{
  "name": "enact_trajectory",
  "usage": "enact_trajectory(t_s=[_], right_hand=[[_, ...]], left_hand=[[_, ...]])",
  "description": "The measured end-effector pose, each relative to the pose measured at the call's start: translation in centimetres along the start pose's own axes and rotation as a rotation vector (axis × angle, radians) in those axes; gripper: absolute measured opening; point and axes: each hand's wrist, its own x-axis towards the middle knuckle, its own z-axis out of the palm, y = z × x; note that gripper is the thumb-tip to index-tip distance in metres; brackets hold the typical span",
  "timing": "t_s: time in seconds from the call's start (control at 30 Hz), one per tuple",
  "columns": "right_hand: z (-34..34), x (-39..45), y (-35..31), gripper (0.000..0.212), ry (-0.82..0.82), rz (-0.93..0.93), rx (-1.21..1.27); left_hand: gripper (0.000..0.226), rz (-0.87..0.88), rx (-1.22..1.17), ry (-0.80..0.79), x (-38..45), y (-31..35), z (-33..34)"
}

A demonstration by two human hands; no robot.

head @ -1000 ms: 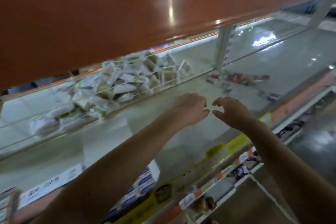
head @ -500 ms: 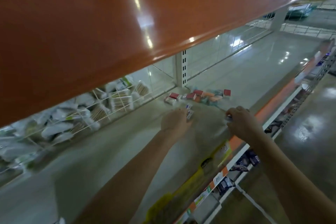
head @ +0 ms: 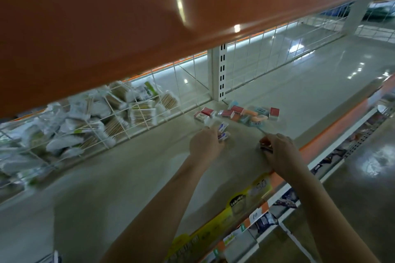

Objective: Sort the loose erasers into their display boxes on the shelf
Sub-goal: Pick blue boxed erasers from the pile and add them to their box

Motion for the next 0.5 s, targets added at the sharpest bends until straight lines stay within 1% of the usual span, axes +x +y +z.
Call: enact_trajectory(t_s=[0.2,0.3,0.5], right_hand=[[-0.1,-0.2,-0.6,0.024,-0.025,-0.078,0.012],[0.0,-0.5,-0.9,0.02,-0.006,-0.119,0.052],[0.2,-1.2,-2.4,0.018,-0.04,-0.208,0.105]], left_hand=[[0.025,0.004,-0.133,-0.015,-1.2,-0.6,-0.8],[0.021,-0.042,-0.249,-0.053,-2.1,-1.0,-1.4],[0.018,-0.151,-0.456,-0.08,-4.3,-2.1,-2.5]])
